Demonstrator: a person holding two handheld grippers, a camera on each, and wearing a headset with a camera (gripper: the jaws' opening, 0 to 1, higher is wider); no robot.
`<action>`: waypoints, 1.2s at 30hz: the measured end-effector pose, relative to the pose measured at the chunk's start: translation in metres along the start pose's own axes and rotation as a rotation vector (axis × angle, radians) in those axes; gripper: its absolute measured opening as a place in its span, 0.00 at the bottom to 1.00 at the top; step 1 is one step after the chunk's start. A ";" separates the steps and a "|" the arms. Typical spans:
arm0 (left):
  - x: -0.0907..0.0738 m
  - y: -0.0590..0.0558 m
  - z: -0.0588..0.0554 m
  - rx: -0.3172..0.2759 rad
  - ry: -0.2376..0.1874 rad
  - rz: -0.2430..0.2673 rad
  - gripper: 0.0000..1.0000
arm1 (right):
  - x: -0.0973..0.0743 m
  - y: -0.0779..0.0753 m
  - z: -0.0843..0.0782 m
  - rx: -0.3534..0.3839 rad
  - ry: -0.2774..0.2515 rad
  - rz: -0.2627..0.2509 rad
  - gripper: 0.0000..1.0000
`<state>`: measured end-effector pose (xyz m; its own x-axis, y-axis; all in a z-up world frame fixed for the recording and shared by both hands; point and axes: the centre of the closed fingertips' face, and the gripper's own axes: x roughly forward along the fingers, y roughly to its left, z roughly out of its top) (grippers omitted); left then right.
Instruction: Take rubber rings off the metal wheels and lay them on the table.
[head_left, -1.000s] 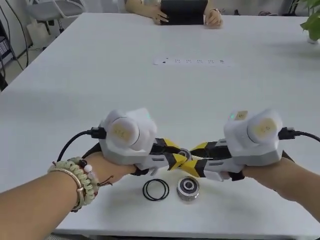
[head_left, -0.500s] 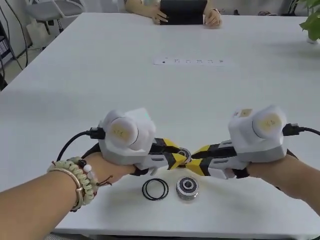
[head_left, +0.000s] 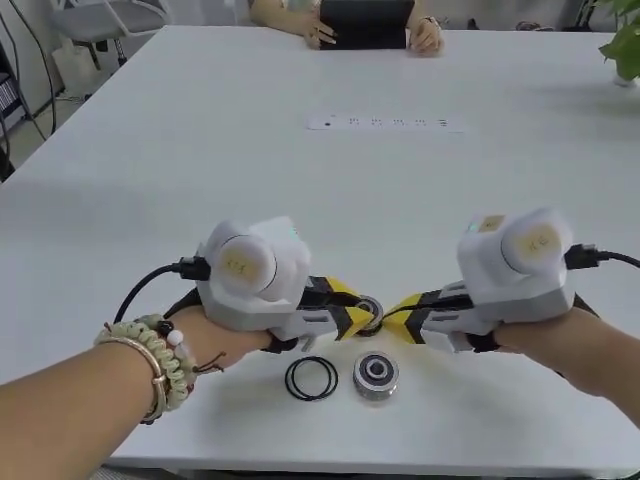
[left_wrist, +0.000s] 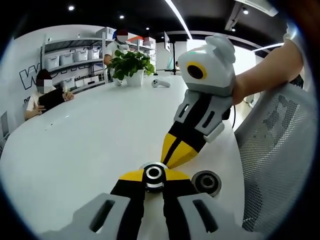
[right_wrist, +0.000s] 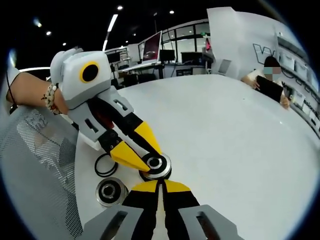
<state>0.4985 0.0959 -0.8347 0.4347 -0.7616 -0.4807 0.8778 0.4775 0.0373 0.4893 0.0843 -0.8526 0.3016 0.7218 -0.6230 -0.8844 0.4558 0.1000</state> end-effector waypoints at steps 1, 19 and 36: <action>0.000 0.000 0.000 0.000 -0.001 0.000 0.07 | 0.000 0.000 0.000 -0.003 -0.001 0.001 0.06; 0.001 -0.002 0.001 0.004 -0.007 -0.004 0.07 | 0.009 0.006 0.008 -0.078 -0.033 -0.003 0.23; 0.002 -0.005 0.002 0.014 -0.013 -0.018 0.07 | 0.005 0.006 0.004 -0.069 -0.006 0.021 0.22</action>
<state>0.4950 0.0915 -0.8340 0.4208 -0.7758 -0.4701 0.8884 0.4574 0.0404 0.4865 0.0928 -0.8519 0.2844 0.7343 -0.6164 -0.9132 0.4032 0.0590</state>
